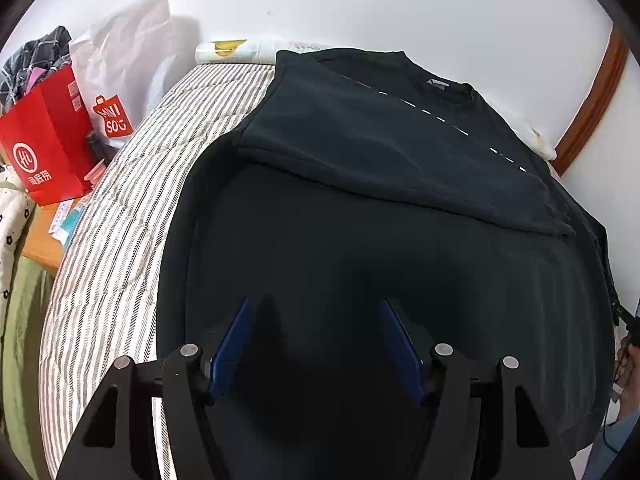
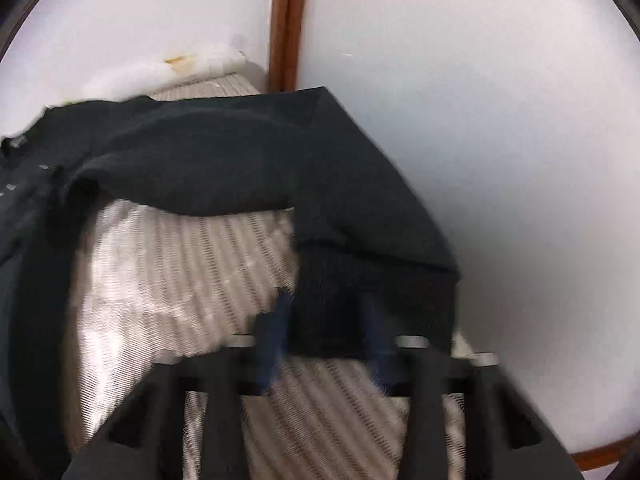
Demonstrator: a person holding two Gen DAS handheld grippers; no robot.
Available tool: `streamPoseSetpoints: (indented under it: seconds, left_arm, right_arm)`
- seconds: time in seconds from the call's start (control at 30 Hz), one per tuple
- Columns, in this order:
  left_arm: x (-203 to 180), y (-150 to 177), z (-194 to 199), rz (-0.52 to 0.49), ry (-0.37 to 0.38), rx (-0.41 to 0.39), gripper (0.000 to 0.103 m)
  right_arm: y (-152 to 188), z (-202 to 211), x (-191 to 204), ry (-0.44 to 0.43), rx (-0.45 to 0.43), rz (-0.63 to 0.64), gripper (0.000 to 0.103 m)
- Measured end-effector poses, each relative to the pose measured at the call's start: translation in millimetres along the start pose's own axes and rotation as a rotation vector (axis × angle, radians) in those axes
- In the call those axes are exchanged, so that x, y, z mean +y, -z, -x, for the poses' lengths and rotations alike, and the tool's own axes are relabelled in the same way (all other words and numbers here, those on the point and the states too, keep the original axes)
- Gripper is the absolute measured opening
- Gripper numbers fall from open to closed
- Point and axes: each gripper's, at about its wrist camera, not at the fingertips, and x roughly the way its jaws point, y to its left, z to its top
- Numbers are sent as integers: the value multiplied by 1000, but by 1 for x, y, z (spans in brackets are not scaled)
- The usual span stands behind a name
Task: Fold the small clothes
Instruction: 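Grasp the plain sleeve cuff with the right gripper and lift it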
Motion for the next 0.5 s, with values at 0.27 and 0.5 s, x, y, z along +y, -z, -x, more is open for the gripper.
streamPoseSetpoints:
  seconds: [0.27,0.5]
  left_arm:
    - [17,1,-7,-23,-43,4,64]
    - [29,-11,-9,-51,-41,-18,64]
  right_arm:
    - [-49,63,34,-135,-66,23,9]
    - [-107,163,127,-442,-171,68,9]
